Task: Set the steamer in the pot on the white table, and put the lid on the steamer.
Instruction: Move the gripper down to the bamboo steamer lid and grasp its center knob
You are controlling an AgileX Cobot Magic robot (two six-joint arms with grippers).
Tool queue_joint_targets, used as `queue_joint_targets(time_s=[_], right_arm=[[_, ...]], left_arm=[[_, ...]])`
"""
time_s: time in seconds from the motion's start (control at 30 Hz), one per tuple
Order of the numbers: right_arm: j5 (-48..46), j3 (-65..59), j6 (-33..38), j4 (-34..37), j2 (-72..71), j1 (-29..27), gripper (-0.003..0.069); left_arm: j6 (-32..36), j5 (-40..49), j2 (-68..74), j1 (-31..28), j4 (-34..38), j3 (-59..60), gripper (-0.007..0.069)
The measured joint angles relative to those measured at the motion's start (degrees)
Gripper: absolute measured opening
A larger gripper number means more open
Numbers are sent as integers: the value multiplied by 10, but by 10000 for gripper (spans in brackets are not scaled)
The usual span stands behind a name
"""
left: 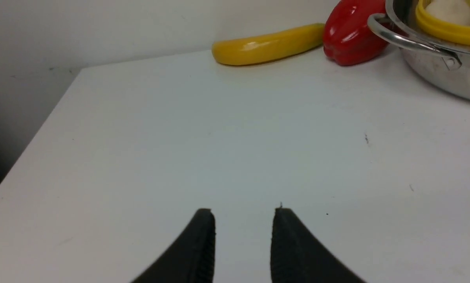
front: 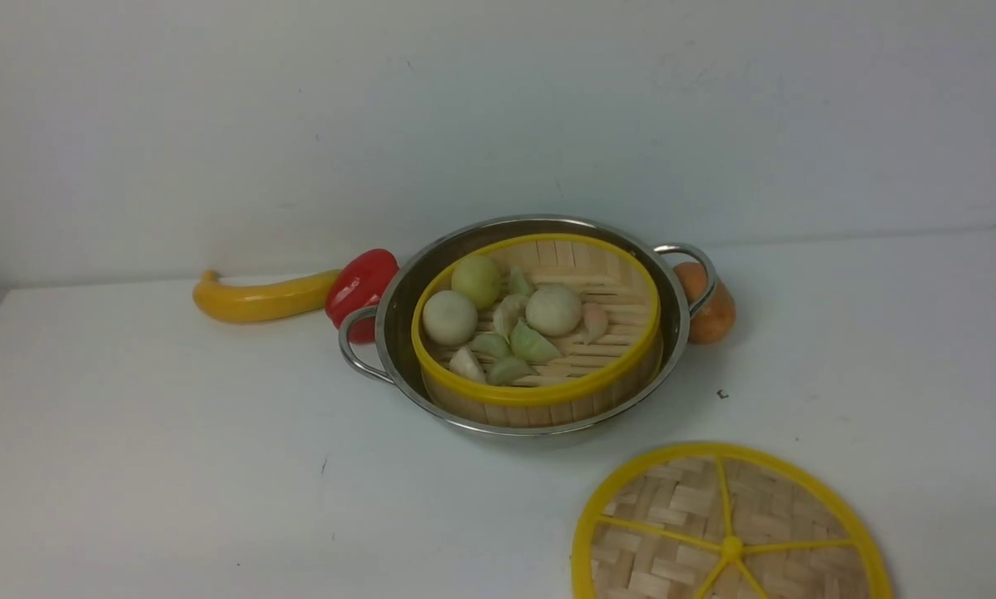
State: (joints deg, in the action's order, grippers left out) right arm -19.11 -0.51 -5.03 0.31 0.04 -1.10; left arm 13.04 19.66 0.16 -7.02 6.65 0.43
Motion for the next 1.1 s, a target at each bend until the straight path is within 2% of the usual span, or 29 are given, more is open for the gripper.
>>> queue_joint_targets(time_s=[0.3,0.47,0.63,1.1], right_arm=[[0,0,0,0,0,0,248],[69,1,0,3,0,0,248],[151,69,0,9,0,0,248],[244,247,-6,15,66,0,248]], left_arm=[[0,0,0,0,-9,0,209],[0,0,0,0,-10,0,221],[0,0,0,0,-10,0,228],[15,0,0,0,-11,0,237]])
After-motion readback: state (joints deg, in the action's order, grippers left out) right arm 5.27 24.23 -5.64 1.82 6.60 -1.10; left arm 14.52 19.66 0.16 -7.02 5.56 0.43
